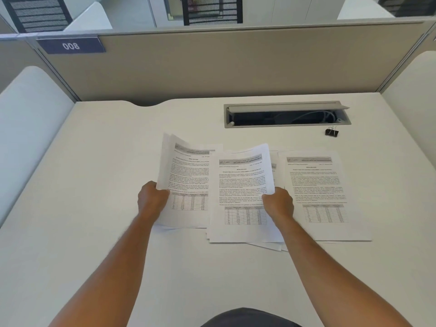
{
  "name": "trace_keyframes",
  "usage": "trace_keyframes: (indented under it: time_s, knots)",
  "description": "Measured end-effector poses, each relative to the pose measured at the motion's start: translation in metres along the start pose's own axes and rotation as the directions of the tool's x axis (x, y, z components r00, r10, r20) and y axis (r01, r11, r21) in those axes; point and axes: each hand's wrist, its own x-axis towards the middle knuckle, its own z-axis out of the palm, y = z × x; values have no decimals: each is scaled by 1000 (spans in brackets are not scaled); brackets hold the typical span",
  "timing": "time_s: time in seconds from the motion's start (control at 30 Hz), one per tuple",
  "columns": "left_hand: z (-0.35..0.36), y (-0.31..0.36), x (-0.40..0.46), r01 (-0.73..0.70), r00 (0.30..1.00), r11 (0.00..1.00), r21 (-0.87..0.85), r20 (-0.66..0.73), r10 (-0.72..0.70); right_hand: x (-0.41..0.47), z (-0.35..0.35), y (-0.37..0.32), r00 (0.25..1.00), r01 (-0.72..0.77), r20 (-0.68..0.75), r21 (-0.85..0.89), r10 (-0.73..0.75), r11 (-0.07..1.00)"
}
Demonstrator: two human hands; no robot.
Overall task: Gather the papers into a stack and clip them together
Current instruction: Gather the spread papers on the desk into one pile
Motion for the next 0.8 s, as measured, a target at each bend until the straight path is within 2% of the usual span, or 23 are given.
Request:
trace_keyframes:
  time_s: [0.1, 0.2, 0.37, 0.5, 0.6, 0.8]
  knots:
    - [-4, 4, 0, -69, 997, 997, 35, -17, 70, 0, 0, 0, 1000, -5, 2, -1, 5, 1000]
    - [-14, 11, 1, -112, 989, 991, 68, -91, 118, -1, -2, -1, 1000, -5, -2, 1, 5, 1000]
    - [-44, 25, 7, -100, 975, 989, -110, -209, 75, -2, -2, -2, 1000, 10, -1, 3, -10, 1000]
    - [-58, 35, 8, -90, 991, 945, -315, -125, 53, -2, -3, -3, 1000, 15, 6, 2, -15, 1000]
    - [-54, 37, 0, -69, 998, 932, -356, -14, 68, -2, -6, -4, 1000, 7, 22, -8, -7, 1000]
    - [-58, 31, 6, -3, 998, 865, -501, -55, -28, 0, -9, -2, 999, -6, 51, 3, 6, 1000]
